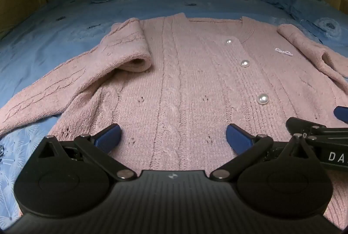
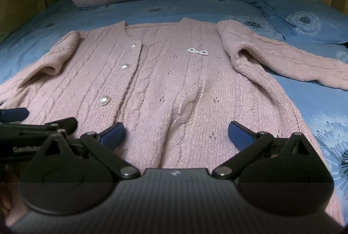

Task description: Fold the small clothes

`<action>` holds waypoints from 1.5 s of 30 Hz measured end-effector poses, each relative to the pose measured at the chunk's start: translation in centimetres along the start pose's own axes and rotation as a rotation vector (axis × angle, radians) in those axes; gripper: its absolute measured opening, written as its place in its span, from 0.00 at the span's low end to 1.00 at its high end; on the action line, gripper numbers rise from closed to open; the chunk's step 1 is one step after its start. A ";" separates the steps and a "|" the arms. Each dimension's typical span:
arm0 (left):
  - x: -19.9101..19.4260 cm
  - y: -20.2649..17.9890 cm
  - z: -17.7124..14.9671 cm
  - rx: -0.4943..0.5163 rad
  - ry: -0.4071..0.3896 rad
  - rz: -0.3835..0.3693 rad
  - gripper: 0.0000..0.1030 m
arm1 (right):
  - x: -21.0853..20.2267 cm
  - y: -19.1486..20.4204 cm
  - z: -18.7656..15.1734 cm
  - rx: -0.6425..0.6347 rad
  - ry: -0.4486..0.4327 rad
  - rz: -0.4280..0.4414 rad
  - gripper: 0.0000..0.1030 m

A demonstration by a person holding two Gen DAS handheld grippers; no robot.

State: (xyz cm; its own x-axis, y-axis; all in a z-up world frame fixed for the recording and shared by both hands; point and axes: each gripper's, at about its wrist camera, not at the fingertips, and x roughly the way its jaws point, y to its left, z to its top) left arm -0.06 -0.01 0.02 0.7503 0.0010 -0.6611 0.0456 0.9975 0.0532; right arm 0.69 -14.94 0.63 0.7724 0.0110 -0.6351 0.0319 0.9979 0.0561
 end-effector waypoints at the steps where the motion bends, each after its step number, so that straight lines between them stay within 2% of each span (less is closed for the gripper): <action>1: 0.0 0.0 0.0 0.000 0.000 0.000 1.00 | 0.0 0.0 0.0 -0.001 0.002 -0.001 1.00; 45: 0.0 0.0 -0.1 0.001 0.005 0.001 1.00 | 0.0 0.0 -0.1 -0.003 0.001 -0.002 1.00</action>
State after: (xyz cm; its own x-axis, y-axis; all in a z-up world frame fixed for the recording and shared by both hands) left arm -0.11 0.02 -0.03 0.7472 0.0019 -0.6646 0.0456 0.9975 0.0540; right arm 0.59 -14.93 0.58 0.7714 0.0089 -0.6363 0.0320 0.9981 0.0527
